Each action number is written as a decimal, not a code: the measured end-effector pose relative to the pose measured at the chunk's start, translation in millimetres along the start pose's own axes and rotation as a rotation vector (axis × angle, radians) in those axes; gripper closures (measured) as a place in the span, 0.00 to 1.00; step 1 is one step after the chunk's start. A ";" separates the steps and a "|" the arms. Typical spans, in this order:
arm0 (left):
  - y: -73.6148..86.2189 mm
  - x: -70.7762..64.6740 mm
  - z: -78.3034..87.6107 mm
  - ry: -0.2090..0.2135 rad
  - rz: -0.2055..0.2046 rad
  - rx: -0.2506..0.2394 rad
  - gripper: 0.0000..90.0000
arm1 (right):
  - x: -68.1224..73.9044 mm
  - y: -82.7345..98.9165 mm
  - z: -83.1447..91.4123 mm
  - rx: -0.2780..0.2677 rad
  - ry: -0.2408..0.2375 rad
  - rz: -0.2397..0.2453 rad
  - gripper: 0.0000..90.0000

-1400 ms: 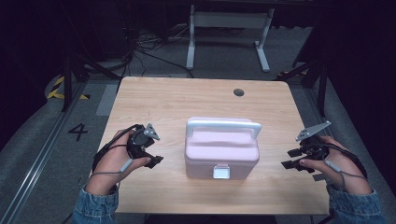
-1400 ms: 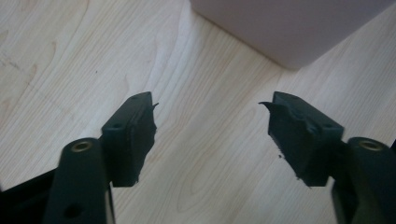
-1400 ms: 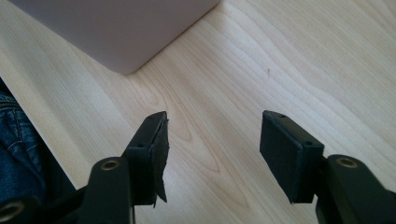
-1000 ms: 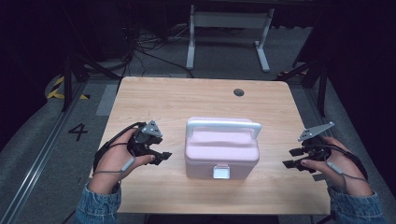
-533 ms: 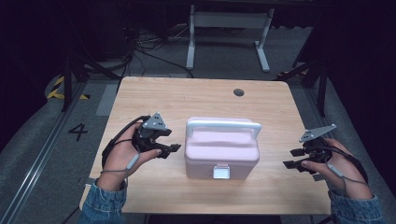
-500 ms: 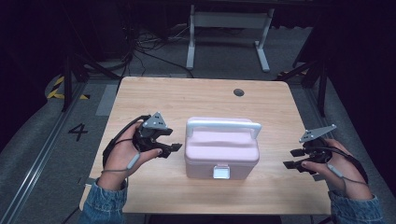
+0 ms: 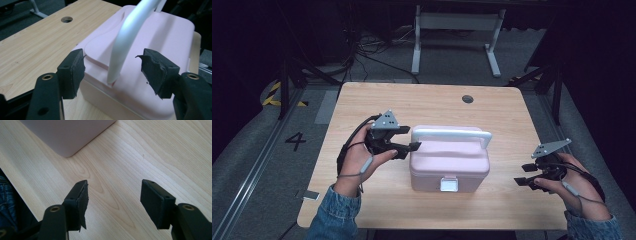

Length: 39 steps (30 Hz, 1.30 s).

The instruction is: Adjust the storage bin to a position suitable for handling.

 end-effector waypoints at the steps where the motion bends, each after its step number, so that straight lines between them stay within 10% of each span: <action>1: -0.8 0.6 -2.6 -0.002 0.004 -0.009 0.41 | -0.2 0.3 -0.6 -0.002 0.002 0.008 0.44; 15: -4.0 -4.1 -28.1 0.005 0.073 -0.065 0.63 | 1.8 0.0 0.7 -0.033 -0.005 -0.012 0.45; 26: -8.1 -7.7 -29.5 -0.015 0.014 -0.070 0.82 | 3.0 -0.8 -1.7 -0.031 -0.011 0.008 0.46; 39: -16.4 -8.7 -25.9 -0.011 -0.013 -0.056 0.81 | 1.5 -2.1 1.0 -0.048 -0.010 -0.003 0.46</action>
Point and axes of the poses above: each handheld gripper's, and its own axes: z roughly backward along the jaws, y roughly out of its underside, x roughly to its left, the point moved 8 cm from there along -z, roughly forward along the jaws, and after that the axes turned 10 degrees about -x, right-handed, at the moved point
